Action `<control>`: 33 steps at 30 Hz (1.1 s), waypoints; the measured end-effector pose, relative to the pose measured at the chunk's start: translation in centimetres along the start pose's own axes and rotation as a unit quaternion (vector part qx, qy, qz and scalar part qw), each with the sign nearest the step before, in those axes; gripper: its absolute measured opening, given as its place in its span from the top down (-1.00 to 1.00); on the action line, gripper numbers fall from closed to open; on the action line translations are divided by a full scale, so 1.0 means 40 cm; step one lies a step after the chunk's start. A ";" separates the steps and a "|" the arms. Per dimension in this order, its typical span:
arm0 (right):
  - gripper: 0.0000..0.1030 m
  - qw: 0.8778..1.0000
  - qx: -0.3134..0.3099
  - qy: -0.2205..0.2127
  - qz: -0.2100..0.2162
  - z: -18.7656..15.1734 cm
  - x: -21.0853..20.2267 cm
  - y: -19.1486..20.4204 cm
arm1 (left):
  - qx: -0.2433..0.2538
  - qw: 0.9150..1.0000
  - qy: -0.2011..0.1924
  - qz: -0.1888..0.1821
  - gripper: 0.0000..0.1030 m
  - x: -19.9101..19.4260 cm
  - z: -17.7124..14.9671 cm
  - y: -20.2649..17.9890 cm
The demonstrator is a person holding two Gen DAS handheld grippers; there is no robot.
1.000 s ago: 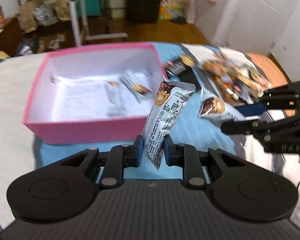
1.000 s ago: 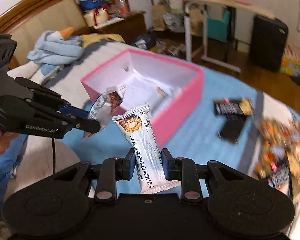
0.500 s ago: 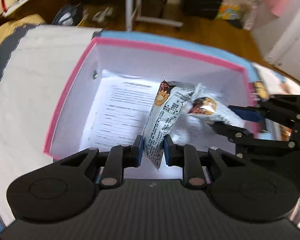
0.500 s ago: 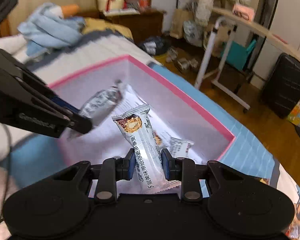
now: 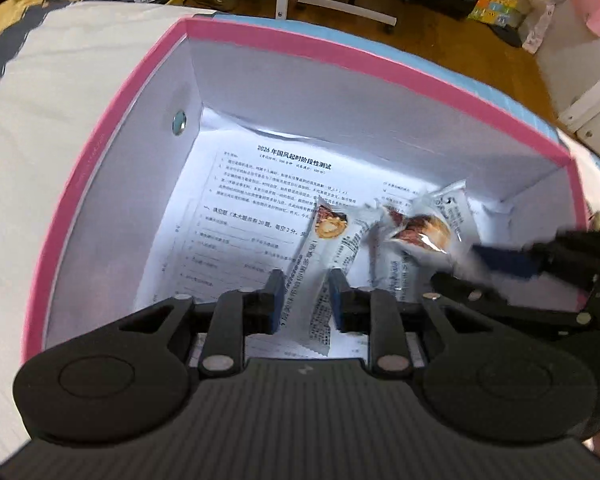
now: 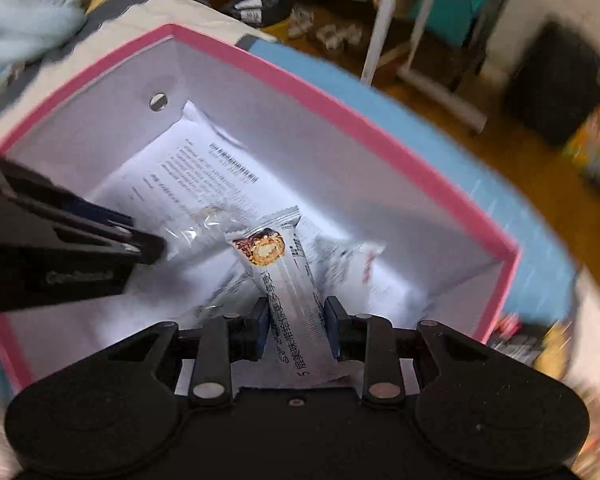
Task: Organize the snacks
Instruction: 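Open both tools to drop the white bars into the pink box, then move both tools to the black cracker pack beside the nut bag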
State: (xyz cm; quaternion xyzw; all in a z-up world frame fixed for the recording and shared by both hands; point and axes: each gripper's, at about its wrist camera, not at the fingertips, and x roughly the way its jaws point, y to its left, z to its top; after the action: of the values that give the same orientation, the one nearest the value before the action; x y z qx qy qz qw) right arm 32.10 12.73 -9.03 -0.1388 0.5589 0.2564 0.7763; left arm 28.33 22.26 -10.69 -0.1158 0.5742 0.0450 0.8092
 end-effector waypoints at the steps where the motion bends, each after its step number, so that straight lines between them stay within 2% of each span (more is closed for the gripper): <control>1: 0.30 1.000 0.019 -0.004 0.013 -0.004 -0.011 -0.009 | -0.003 1.000 0.003 0.000 0.17 -0.004 -0.005 0.002; 2: 0.27 0.999 0.031 -0.010 0.029 -0.006 -0.021 -0.007 | -0.002 1.000 -0.003 0.001 0.06 -0.021 -0.021 0.001; 5: 0.13 0.995 0.060 -0.043 0.074 -0.038 -0.085 -0.021 | 0.022 0.999 -0.038 -0.006 0.03 -0.069 -0.067 -0.001; 9: 0.06 0.987 0.086 -0.092 0.098 -0.109 -0.189 -0.034 | 0.058 0.997 -0.056 0.004 -0.03 -0.139 -0.107 -0.013; 13: -0.02 0.979 0.096 -0.143 0.104 -0.209 -0.285 -0.065 | 0.092 0.992 -0.090 0.011 -0.24 -0.224 -0.143 -0.038; 15: -0.04 0.976 0.097 -0.171 0.098 -0.263 -0.326 -0.076 | 0.110 0.987 -0.113 0.008 -0.30 -0.265 -0.168 -0.059; 17: -0.06 0.972 0.105 -0.191 0.088 -0.315 -0.360 -0.092 | 0.123 0.985 -0.119 0.000 -0.30 -0.294 -0.189 -0.081; 22: -0.14 0.966 0.120 -0.225 0.049 -0.435 -0.434 -0.128 | 0.156 0.978 -0.127 -0.047 -0.33 -0.351 -0.231 -0.142; 26: -0.30 0.965 0.123 -0.230 0.003 -0.511 -0.478 -0.149 | 0.192 0.967 -0.150 -0.076 -0.45 -0.385 -0.264 -0.223; 29: -0.40 0.964 0.127 -0.231 -0.032 -0.566 -0.497 -0.166 | 0.223 0.957 -0.152 -0.107 -0.49 -0.388 -0.281 -0.299; 33: -0.53 0.962 0.126 -0.228 -0.080 -0.625 -0.512 -0.193 | 0.265 0.944 -0.148 -0.131 -0.55 -0.374 -0.305 -0.398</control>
State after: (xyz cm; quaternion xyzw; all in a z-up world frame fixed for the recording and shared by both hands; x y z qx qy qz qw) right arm 11.46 -11.21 1.23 -0.0219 0.3818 0.1455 0.9125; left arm 15.35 4.83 1.71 0.0361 0.4189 -0.1983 0.8854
